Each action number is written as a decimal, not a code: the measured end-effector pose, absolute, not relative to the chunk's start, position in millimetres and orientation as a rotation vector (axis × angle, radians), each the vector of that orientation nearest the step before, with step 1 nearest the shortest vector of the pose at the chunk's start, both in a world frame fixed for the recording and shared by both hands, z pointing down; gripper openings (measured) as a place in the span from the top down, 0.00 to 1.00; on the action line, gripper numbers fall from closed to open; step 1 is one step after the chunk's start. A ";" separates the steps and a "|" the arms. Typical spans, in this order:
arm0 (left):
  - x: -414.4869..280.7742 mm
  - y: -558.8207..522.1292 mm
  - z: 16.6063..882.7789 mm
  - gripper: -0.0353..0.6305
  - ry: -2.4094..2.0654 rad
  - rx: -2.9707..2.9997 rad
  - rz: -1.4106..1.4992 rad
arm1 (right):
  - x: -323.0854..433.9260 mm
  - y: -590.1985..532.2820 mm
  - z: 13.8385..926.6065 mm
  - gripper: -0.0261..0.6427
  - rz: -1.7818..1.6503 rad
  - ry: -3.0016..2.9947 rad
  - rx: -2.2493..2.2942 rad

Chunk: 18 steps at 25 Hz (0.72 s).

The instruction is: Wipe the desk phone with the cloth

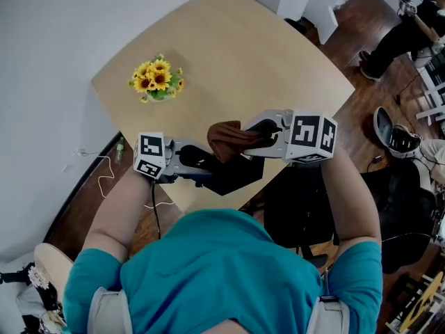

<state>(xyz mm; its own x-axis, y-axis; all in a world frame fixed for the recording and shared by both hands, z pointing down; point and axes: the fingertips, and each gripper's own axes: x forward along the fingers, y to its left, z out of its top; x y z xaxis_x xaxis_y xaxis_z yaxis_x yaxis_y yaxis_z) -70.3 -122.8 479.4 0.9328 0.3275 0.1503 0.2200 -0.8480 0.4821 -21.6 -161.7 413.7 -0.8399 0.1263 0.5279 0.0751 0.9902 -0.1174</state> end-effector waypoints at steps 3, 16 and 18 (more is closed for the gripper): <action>-68.4 -117.5 478.7 0.70 0.422 2.604 0.313 | -5.8 -182.8 443.3 0.78 0.203 -2.504 -0.053; -89.5 -192.3 449.0 0.70 0.017 2.299 -0.113 | 44.4 -225.6 390.2 0.78 -0.026 -2.691 0.634; -83.8 -201.2 445.9 0.70 -0.025 2.220 -0.115 | 31.6 -218.6 378.5 0.78 -0.226 -2.633 0.609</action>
